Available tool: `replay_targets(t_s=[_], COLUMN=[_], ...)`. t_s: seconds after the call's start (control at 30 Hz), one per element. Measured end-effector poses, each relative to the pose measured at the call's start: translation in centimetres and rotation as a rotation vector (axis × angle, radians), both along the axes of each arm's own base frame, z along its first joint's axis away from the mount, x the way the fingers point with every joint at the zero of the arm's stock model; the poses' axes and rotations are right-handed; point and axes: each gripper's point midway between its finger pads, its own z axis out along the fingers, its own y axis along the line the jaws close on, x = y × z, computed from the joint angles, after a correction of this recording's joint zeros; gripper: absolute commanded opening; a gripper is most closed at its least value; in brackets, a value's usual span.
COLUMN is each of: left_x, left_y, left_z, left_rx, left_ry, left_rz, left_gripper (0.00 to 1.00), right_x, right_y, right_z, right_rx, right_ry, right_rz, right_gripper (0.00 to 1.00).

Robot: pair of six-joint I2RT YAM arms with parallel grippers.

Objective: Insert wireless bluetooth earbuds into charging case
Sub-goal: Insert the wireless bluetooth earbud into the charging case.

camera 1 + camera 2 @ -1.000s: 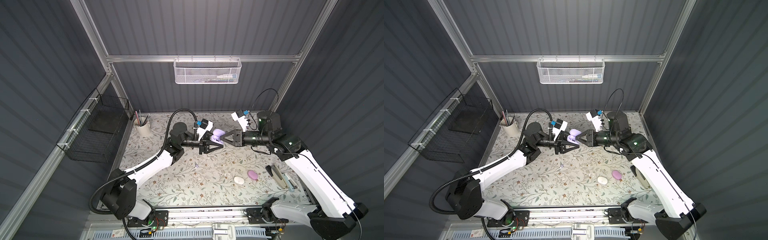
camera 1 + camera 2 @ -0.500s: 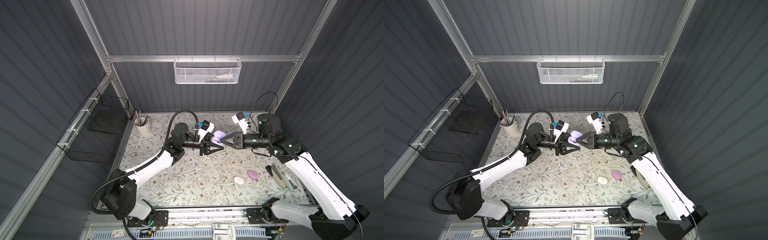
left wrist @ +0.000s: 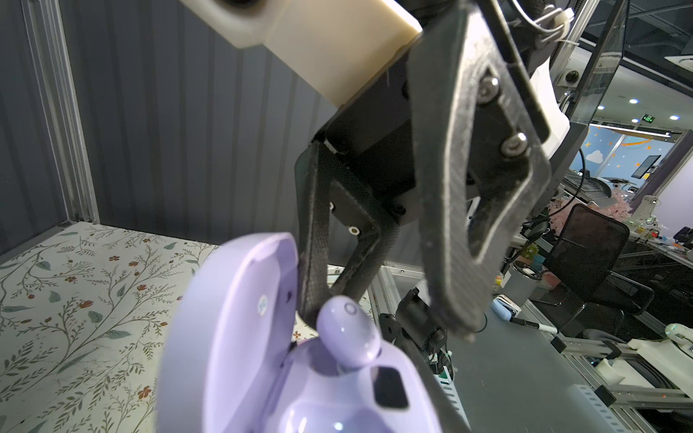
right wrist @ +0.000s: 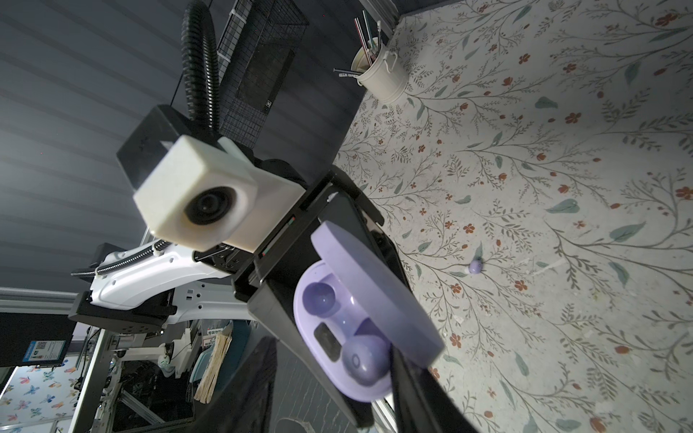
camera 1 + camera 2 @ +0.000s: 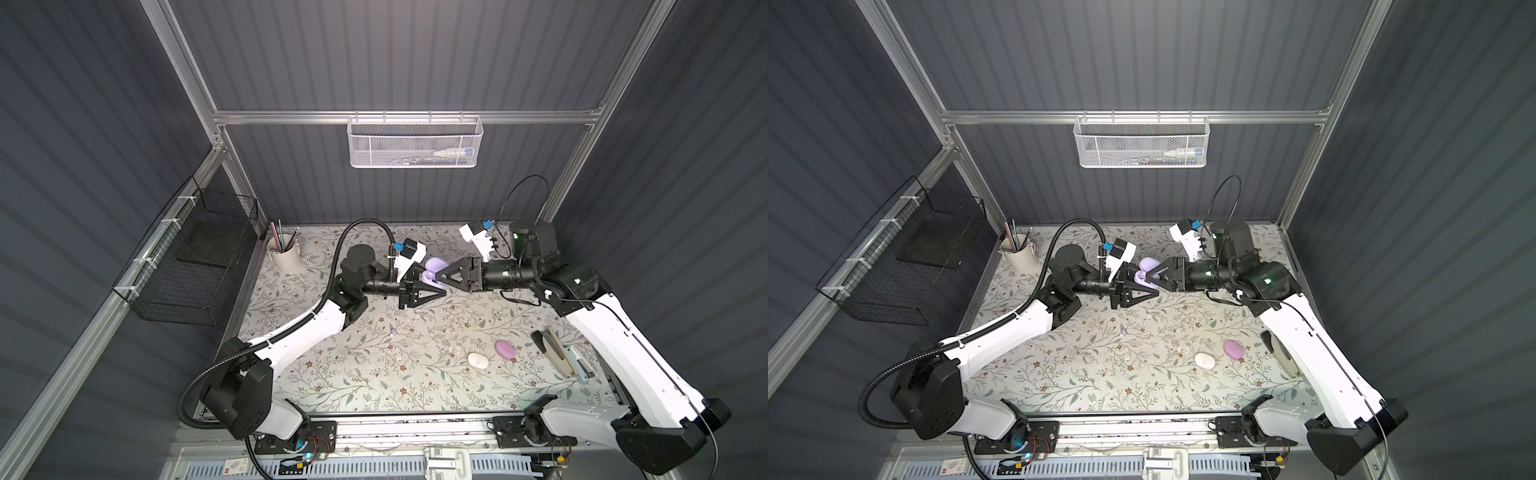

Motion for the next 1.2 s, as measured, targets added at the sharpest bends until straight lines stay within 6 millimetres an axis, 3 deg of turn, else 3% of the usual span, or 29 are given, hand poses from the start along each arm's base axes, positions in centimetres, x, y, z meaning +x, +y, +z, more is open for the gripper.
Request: replay_targets(t_s=[0.93, 1.07, 1.2], left_x=[0.9, 1.2, 2.8], left_y=[-0.1, 0.1, 1.7], left_z=[0.3, -0.4, -2.8], left_rx=[-0.013, -0.002, 0.035], left_ry=[-0.012, -0.024, 0.017], left_rz=[0.053, 0.065, 0.108], left_gripper=[0.10, 0.10, 0.10], right_x=[0.7, 0.1, -1.7], right_y=[0.2, 0.5, 1.3], right_z=[1.1, 1.2, 0.5], right_rx=[-0.057, -0.060, -0.076], right_ry=[-0.001, -0.011, -0.025], right_rz=[-0.023, -0.013, 0.022], right_gripper=[0.76, 0.79, 0.81])
